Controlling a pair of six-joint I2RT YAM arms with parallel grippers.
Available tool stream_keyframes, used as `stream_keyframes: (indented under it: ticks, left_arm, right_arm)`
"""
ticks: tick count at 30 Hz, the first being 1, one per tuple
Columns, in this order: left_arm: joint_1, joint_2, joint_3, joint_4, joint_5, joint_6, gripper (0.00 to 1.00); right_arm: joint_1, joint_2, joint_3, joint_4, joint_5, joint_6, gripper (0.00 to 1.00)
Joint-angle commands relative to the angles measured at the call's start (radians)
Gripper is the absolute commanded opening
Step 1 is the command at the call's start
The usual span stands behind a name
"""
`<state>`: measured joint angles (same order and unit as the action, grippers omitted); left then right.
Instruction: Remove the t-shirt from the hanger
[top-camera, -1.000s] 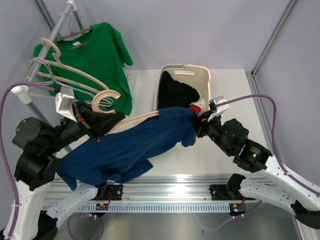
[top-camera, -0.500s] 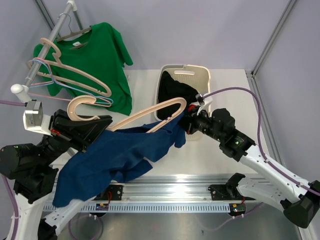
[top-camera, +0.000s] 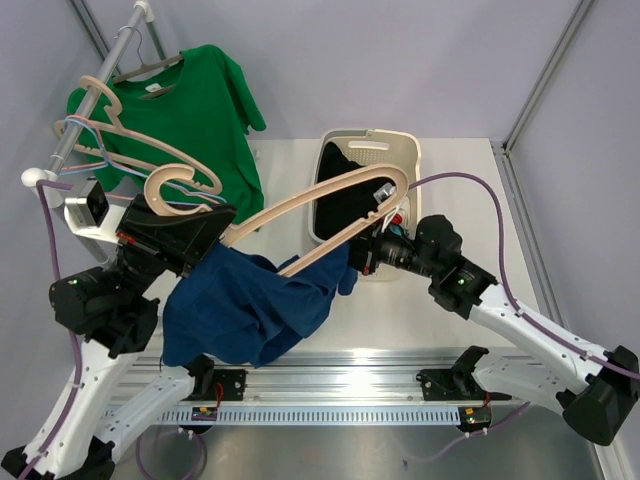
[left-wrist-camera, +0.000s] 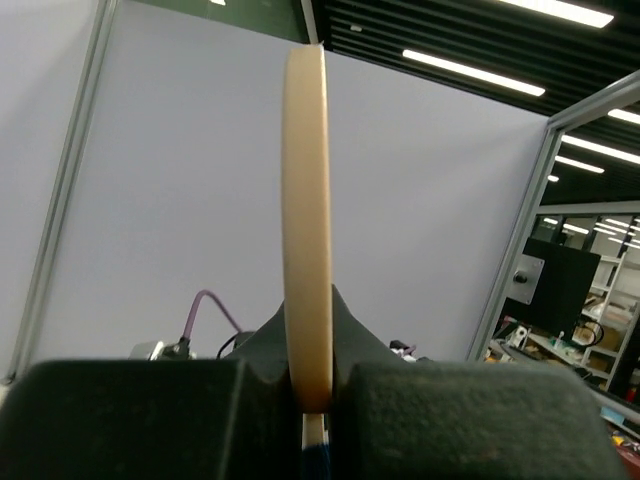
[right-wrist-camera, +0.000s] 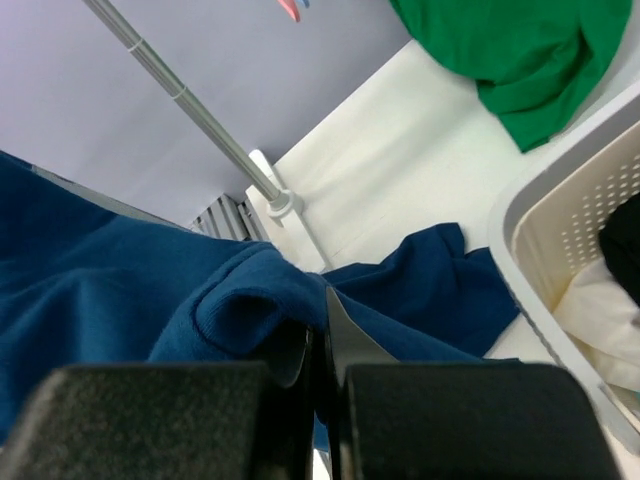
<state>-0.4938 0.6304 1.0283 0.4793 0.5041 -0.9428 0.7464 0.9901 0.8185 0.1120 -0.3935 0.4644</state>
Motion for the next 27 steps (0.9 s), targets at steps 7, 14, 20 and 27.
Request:
stream_keyframes:
  ticks: [7, 14, 20, 27]
  left_arm:
    - [0.000, 0.123, 0.030, 0.332, -0.090, -0.102, 0.00]
    - [0.001, 0.153, 0.076, 0.317, -0.090, -0.090, 0.00]
    - [0.000, 0.135, 0.176, 0.072, -0.064, 0.080, 0.00]
    - [0.001, 0.123, 0.168, -0.306, -0.012, 0.301, 0.00]
  right_arm:
    - [0.025, 0.073, 0.033, 0.015, 0.031, 0.003, 0.00]
    - [0.025, 0.038, 0.059, -0.110, 0.193, -0.015, 0.00]
    - [0.016, -0.096, 0.077, -0.360, 0.640, 0.006, 0.00]
    - [0.013, -0.297, 0.087, -0.560, 1.099, 0.085, 0.00]
